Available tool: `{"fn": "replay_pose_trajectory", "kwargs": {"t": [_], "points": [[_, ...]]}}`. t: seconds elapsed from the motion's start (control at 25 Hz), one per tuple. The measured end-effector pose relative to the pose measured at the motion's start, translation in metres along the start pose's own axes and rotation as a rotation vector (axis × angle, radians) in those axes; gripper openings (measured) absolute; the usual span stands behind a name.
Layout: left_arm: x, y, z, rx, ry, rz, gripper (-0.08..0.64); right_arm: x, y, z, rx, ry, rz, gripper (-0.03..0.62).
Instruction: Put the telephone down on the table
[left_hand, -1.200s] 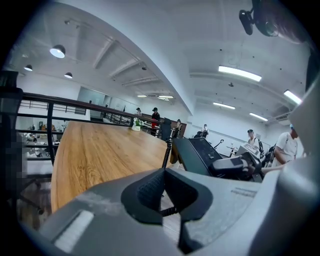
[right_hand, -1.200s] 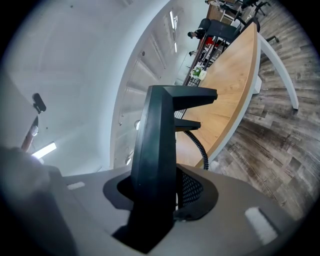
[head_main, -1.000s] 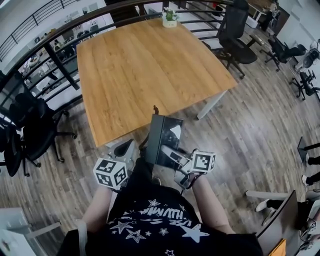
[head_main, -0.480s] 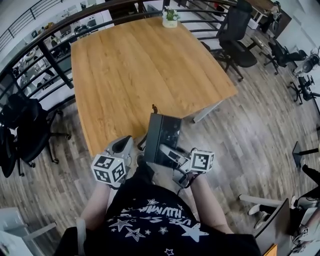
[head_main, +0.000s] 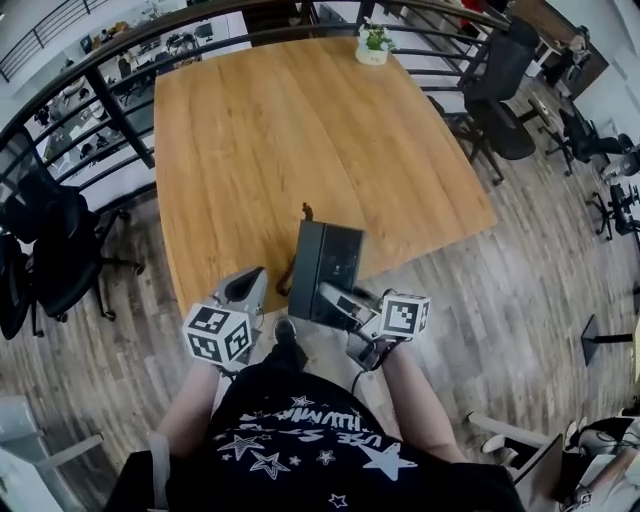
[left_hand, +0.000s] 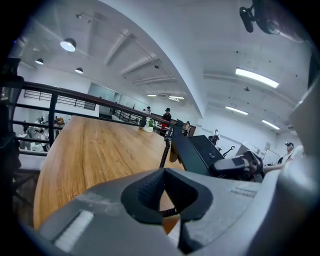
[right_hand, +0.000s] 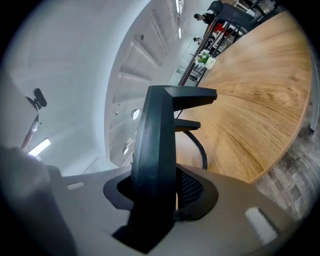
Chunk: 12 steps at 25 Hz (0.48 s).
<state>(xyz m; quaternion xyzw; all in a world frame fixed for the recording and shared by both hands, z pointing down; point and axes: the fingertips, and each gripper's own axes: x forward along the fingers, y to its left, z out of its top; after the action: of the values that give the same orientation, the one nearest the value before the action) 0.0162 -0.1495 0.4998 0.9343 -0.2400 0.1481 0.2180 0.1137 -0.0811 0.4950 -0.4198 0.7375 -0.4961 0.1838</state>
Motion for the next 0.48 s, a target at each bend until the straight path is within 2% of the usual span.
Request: {"fn": "replay_pose_trajectory", "kwargs": {"t": [0.28,0.48], "points": [[0.023,0.044,0.027,-0.029,-0.026,0.034,0.002,0.059,-0.001,0.031,-0.014,0.082,0.063,0.16],[0.032,0.073,0.043,-0.044,-0.047,0.06,0.002,0.093,-0.005,0.041,-0.033,0.153,0.069,0.16]]}}
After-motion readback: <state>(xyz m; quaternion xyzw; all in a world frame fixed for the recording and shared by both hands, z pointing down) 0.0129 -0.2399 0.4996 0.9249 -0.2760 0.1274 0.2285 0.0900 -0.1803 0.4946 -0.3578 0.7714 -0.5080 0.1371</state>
